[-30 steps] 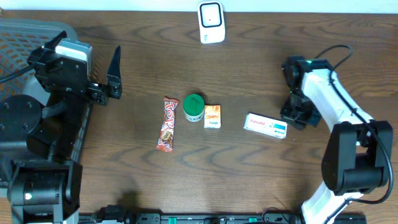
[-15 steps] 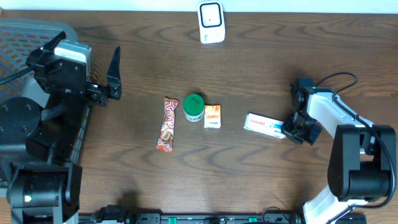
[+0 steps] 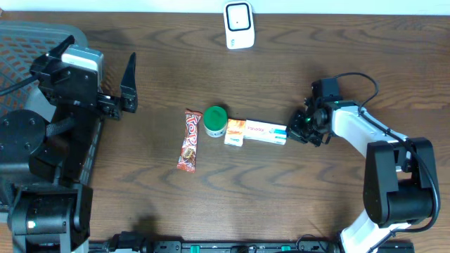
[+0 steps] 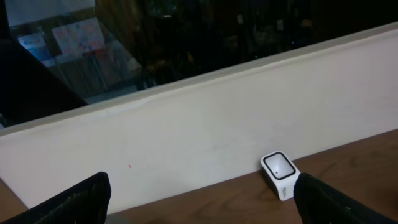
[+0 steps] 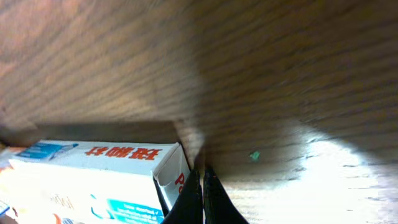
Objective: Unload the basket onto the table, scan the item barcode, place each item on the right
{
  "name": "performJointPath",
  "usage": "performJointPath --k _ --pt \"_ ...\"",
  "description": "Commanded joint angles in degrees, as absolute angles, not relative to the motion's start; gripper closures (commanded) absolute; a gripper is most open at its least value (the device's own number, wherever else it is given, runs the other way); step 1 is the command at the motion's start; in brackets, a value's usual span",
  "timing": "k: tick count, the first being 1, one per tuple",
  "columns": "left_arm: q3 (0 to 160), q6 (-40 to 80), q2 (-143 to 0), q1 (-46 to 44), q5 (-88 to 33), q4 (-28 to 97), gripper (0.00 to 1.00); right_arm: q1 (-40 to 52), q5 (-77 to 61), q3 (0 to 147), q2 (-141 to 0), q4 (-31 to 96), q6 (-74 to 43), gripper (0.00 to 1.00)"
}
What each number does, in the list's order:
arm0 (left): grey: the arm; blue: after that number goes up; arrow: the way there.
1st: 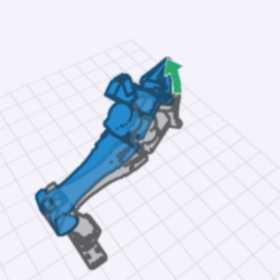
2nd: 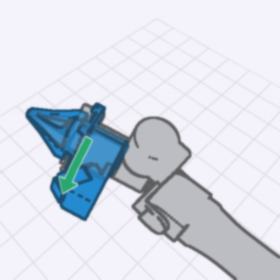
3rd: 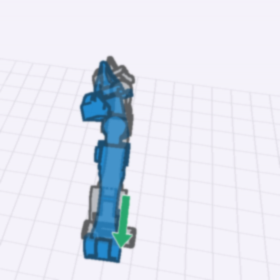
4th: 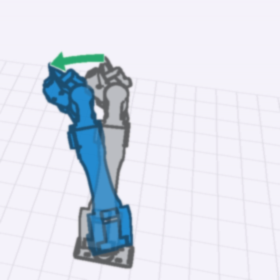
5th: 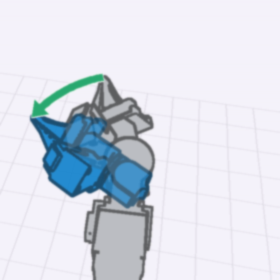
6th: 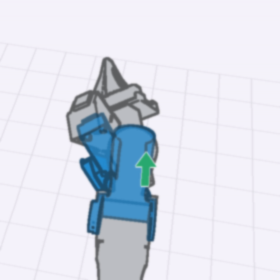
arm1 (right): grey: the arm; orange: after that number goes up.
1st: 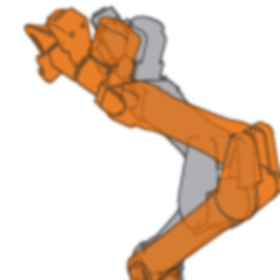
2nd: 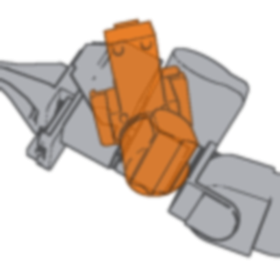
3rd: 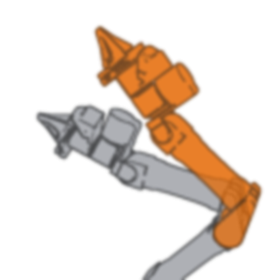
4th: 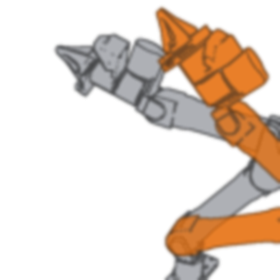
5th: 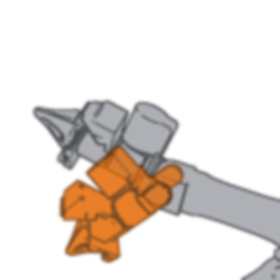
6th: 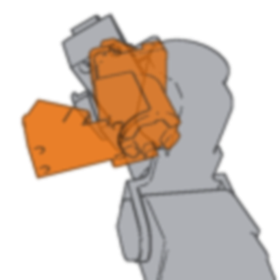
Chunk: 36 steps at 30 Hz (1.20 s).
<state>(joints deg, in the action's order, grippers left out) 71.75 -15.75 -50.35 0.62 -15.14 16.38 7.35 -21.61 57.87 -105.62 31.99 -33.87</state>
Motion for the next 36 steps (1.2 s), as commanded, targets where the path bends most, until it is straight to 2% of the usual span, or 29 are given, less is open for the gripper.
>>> performJointPath --k 1,5,8,9,10,14,21,26,31,36 --pt "71.7 -16.7 -49.9 0.4 -15.4 15.9 0.06 8.1 -22.4 56.9 -106.5 34.8 -29.9 0.95" --pt "71.7 -16.7 -50.0 0.4 -15.4 15.9 0.06 8.1 -17.2 59.4 -102.0 43.2 -24.4 0.76" --pt "71.7 -16.7 -50.1 0.4 -15.4 15.9 0.06 8.1 -16.4 62.7 -97.3 48.6 -15.8 0.39" --pt "71.7 -16.7 -50.1 0.4 -15.4 15.9 0.06 8.1 -16.4 63.9 -95.9 49.9 -13.1 0.07" --pt "71.7 -16.7 -50.1 0.4 -15.4 15.9 0.06 8.1 -16.4 65.1 -94.5 50.8 -10.7 0.01" --pt "71.7 -16.7 -50.1 0.4 -15.4 15.9 0.06 9.0 -16.3 68.9 -91.1 49.9 -1.2 0.01" --pt "71.7 -16.7 -50.0 0.4 -15.4 15.7 0.06 14.8 -15.5 71.9 -94.1 47.6 16.2 0.01" --pt "71.7 -16.7 -50.1 0.4 -15.4 15.7 0.06 18.5 -14.9 72.1 -100.2 44.8 18.5 0.01" --pt "71.7 -16.7 -50.2 0.4 -15.4 15.7 0.06 22.5 -4.7 72.3 -106.9 42.6 19.0 0.01" --pt "71.7 -16.7 -50.4 0.4 -15.4 15.7 0.06 25.8 -5.9 72.4 -109.6 42.6 19.4 0.01"
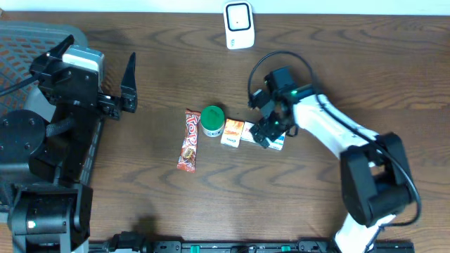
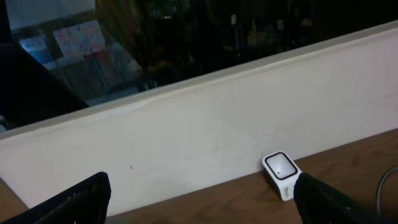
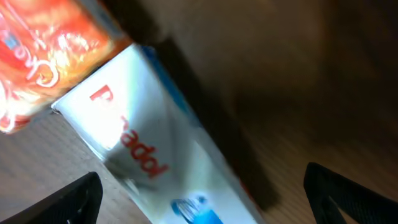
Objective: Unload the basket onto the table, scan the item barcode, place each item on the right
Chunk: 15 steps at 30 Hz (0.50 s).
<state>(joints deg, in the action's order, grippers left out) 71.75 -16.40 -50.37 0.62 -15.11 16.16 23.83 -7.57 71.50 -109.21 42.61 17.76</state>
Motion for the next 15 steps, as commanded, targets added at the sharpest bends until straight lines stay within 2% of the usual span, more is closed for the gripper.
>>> performJointPath --k 1,15 --pt "71.7 -16.7 -50.5 0.4 -15.4 15.7 0.06 26.3 -5.9 72.4 -109.7 42.6 19.9 0.01" --pt "71.7 -16.7 -52.2 0.4 -15.4 15.7 0.06 27.8 -5.9 72.4 -114.1 42.2 20.2 0.01"
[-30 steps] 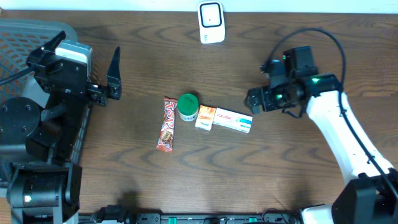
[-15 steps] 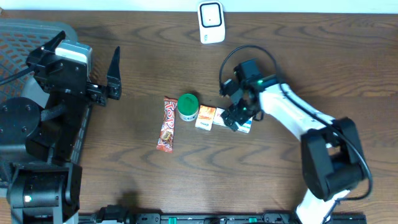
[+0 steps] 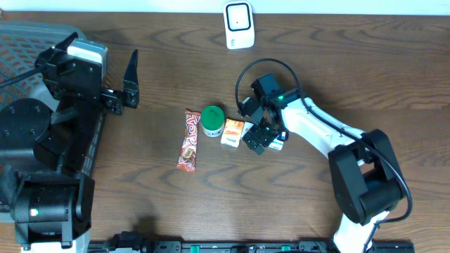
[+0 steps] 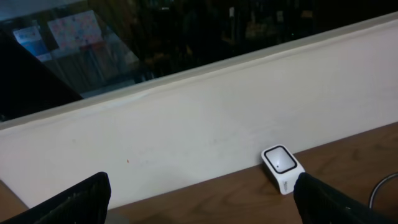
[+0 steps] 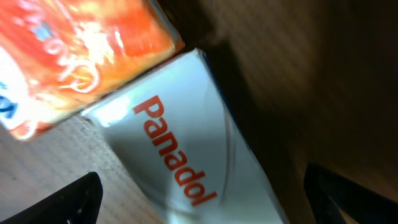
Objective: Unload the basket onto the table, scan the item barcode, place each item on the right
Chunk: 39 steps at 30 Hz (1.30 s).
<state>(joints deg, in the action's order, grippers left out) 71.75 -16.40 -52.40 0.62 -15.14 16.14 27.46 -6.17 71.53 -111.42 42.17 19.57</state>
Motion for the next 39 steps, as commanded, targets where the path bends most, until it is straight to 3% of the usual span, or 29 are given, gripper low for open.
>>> performJointPath --k 1,8,12,18,21,23,25,32,39 --pt "71.7 -16.7 -52.2 0.4 -15.4 15.7 0.06 27.8 -6.1 72.4 -114.7 42.2 20.2 0.01" --pt "71.7 -16.7 -52.1 0.4 -15.4 15.6 0.06 27.9 -6.6 72.4 -117.0 42.2 17.1 0.24" --pt "71.7 -16.7 -51.9 0.4 -15.4 15.5 0.06 27.8 -9.6 73.2 -116.6 43.4 15.0 0.27" --pt "71.7 -16.7 -51.9 0.4 -15.4 15.5 0.06 27.7 -15.1 78.1 -116.6 48.4 12.3 0.44" --pt "71.7 -16.7 -51.9 0.4 -15.4 15.5 0.06 27.7 -14.8 80.1 -116.6 50.6 12.3 0.42" --pt "71.7 -16.7 -51.9 0.4 -15.4 15.5 0.06 27.7 -11.3 80.1 -116.6 50.7 12.3 0.26" --pt "71.7 -16.7 -51.9 0.4 -15.4 15.5 0.06 27.8 -7.7 80.1 -116.8 51.2 12.3 0.17" --pt "71.7 -16.7 -51.9 0.4 -15.4 15.3 0.06 27.9 -5.0 78.0 -117.6 50.0 12.3 0.16" --pt "71.7 -16.9 -51.9 0.4 -15.4 15.3 0.06 27.9 -5.0 70.7 -117.8 46.9 11.1 0.26"
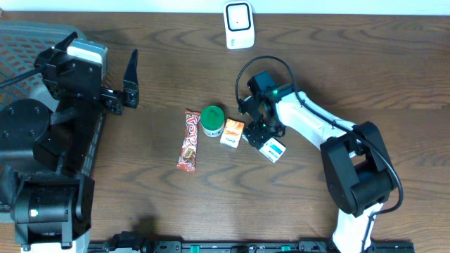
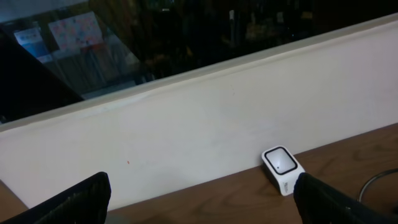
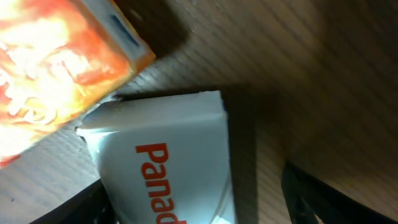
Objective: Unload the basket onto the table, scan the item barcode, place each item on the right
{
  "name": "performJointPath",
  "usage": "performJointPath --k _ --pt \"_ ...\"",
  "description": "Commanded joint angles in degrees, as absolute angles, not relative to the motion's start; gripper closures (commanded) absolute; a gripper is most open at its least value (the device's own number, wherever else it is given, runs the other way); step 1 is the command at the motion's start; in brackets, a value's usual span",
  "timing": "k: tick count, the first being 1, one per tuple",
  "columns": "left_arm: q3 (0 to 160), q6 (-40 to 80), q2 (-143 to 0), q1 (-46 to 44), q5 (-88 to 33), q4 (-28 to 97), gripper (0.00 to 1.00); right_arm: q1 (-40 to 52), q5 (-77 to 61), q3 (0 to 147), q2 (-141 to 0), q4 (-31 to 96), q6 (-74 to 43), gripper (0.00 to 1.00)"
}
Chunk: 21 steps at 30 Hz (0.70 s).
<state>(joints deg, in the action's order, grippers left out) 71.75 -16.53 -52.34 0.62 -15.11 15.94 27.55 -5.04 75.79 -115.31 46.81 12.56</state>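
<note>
The white Panadol box (image 3: 168, 162) lies on the table between the fingers of my right gripper (image 3: 199, 199), which is open; its left finger touches the box and the right finger (image 3: 323, 196) stands off it. From overhead, the right gripper (image 1: 259, 130) covers most of the Panadol box (image 1: 273, 149), which lies slanted. The white barcode scanner (image 1: 239, 24) stands at the table's far edge. My left gripper (image 1: 130, 81) is open and empty at the far left, and its wrist camera also takes in the scanner (image 2: 281, 169).
An orange box (image 1: 232, 132) touches the Panadol box's left end. Left of it stand a green-lidded jar (image 1: 214, 121) and a red candy bar (image 1: 190, 140). A white wall (image 2: 199, 137) runs behind the table.
The Panadol box has turned to lie more slanted, its near end further from the orange box. My right gripper's fingers now stand closer around it. The left arm is still.
My right gripper was shut at the right end of the Panadol box, which lay level beside the orange box. Then it was open above the box's left part. The box has since been shifted and turned, and now sits between the open fingers.
</note>
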Motion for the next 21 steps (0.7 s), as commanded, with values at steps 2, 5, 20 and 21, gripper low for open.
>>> performJointPath --k 2,5,20,21 --pt "71.7 -16.9 -51.9 0.4 -15.4 15.3 0.06 27.9 -5.0 68.1 -117.8 44.7 9.3 0.30" --pt "71.7 -16.9 -51.9 0.4 -15.4 15.2 0.06 27.9 -5.0 66.4 -117.8 43.0 6.8 0.39" --pt "71.7 -16.9 -51.9 0.4 -15.4 15.3 0.06 27.0 -22.3 71.7 -117.8 45.5 0.7 0.59" --pt "71.7 -16.9 -51.9 0.4 -15.4 15.3 0.06 26.9 -22.7 72.6 -117.8 46.4 0.7 0.60"
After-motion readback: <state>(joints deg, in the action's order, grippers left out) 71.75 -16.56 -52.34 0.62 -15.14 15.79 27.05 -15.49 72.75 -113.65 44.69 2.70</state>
